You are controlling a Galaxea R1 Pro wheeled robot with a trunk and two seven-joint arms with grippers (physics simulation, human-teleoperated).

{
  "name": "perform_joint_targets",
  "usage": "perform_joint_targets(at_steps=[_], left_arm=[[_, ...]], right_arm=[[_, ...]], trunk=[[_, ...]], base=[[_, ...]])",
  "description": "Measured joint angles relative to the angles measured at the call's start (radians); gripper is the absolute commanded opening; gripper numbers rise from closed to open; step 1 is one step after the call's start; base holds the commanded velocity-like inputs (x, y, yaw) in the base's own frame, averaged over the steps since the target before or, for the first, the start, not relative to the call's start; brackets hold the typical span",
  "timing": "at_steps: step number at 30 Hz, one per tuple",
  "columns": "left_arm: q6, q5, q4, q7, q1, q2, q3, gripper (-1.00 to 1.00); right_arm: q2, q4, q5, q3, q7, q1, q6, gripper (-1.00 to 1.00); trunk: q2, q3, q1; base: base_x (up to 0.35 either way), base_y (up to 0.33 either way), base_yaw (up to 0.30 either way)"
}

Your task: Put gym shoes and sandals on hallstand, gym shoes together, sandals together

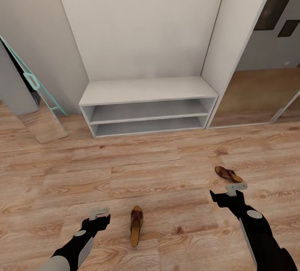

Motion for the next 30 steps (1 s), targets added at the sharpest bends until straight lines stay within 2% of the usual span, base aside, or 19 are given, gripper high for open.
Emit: perform_joint_targets(at_steps=[9,21,30], left_arm=[[-0.005,0.001,-0.001,0.004,0.001,-0.006,-0.001,1.00],[-0.005,0.002,-0.001,0.007,0.001,-0.010,-0.002,1.00],[-0.005,0.002,-0.001,0.005,0.001,-0.010,-0.002,1.00]], right_arm=[[0.001,0.001,0.000,0.001,0.000,0.000,0.001,1.00],[0.002,0.006,0.000,0.001,0.000,0.000,0.001,1.00],[0.002,0.005,0.000,0.001,0.000,0.000,0.002,1.00]], trunk=[[0.000,0.000,0.000],[0.000,0.000,0.000],[0.000,0.000,0.000]], base=[[0.084,-0.228,0.000],[0.005,-0.017,-0.149],[0.000,-0.001,-0.038]])
